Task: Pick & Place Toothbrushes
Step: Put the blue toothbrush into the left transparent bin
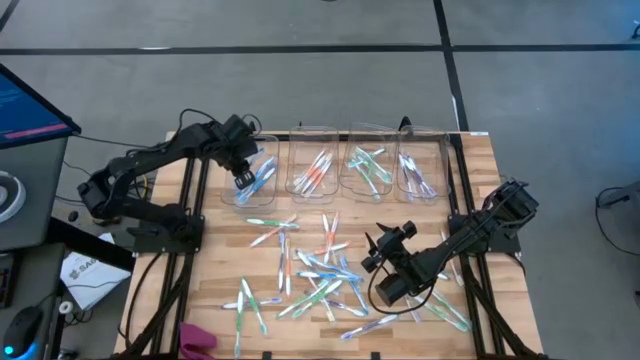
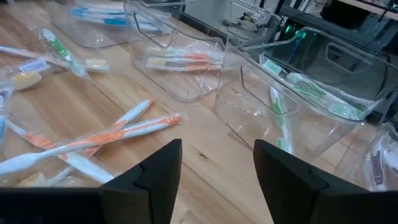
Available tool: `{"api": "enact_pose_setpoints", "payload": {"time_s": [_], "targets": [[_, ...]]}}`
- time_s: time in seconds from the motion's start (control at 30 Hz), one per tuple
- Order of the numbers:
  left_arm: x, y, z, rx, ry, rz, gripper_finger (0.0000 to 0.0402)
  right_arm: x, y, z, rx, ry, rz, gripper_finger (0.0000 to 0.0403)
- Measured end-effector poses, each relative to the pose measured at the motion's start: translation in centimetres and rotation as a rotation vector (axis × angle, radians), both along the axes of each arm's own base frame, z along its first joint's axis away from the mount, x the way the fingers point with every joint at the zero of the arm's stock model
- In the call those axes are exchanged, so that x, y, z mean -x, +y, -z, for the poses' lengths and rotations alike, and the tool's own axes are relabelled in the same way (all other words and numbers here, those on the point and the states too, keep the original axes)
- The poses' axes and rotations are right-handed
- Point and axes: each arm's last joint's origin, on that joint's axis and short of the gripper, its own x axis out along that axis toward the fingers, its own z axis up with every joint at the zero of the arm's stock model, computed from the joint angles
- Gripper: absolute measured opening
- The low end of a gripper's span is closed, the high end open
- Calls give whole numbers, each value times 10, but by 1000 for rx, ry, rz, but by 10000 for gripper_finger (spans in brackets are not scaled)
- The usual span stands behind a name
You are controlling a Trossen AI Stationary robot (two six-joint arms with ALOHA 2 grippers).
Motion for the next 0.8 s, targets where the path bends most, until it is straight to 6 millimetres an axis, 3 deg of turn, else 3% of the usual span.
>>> {"api": "enact_pose_setpoints", "payload": {"time_s": [0.8], "targets": [[3, 6, 0, 23, -40, -16, 20, -1, -1, 1, -43, 24, 5, 192]]}}
